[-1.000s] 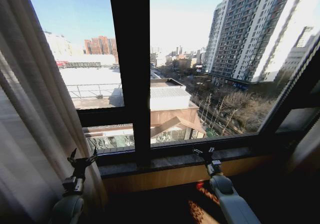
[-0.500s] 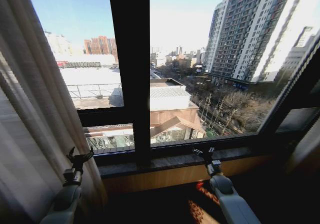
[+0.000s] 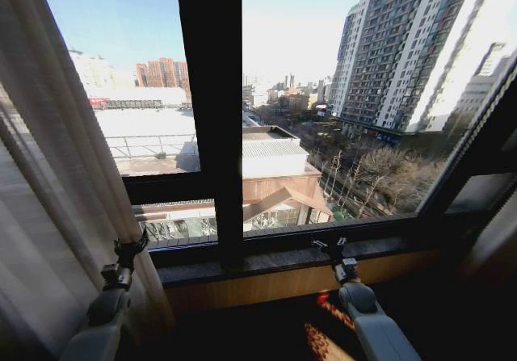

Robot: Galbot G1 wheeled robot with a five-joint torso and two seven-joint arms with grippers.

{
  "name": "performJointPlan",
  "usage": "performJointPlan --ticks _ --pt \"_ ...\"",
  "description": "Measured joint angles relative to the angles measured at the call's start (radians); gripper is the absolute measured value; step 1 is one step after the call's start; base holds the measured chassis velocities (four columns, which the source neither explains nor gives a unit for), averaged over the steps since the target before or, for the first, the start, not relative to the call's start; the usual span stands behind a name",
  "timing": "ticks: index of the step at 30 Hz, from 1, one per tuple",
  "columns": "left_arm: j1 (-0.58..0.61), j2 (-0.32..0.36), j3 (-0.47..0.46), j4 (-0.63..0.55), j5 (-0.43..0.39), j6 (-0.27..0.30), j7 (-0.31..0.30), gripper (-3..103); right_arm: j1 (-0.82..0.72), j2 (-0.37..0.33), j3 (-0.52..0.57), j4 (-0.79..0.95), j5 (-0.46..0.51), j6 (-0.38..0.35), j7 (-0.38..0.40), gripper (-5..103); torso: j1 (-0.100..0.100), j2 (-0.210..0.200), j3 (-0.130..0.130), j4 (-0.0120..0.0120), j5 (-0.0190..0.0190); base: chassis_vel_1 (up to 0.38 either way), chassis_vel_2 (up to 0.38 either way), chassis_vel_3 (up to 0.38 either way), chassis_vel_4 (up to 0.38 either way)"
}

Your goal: Open the curtains by pulling them apart, changing their state from closed to fully open.

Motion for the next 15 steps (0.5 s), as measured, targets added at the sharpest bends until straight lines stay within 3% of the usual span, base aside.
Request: performJointPlan --ticks 2,5,8,11,15 --pt "0.002 0.0 0.0 0.0 -0.002 0.0 0.0 57 0.0 0.0 0.0 0.0 0.0 0.0 0.0 100 0.0 0.0 0.0 0.0 0.0 0.0 0.0 0.0 0.0" --pt "0.005 -0.003 -0.001 -0.003 -0.006 -0.003 -0.002 41 0.0 0.0 0.0 0.0 0.0 0.0 0.0 100 0.0 0.0 0.0 0.0 0.0 0.0 0.0 0.0 0.0" --pt "0.005 -0.006 -0.001 -0.007 -0.007 -0.003 -0.006 36 0.0 0.0 0.0 0.0 0.0 0.0 0.0 100 0.0 0.0 0.0 0.0 0.0 0.0 0.0 0.0 0.0" --pt "0.005 -0.009 -0.005 -0.009 -0.009 -0.003 -0.009 20 0.0 0.0 0.0 0.0 0.0 0.0 0.0 100 0.0 0.0 0.0 -0.0001 0.0 0.0 0.0 0.0 0.0" --pt "0.002 -0.006 -0.016 -0.001 -0.017 -0.003 -0.014 9 0.0 0.0 0.0 0.0 0.0 0.0 0.0 100 0.0 0.0 0.0 -0.0001 0.0 0.0 0.0 0.0 0.0"
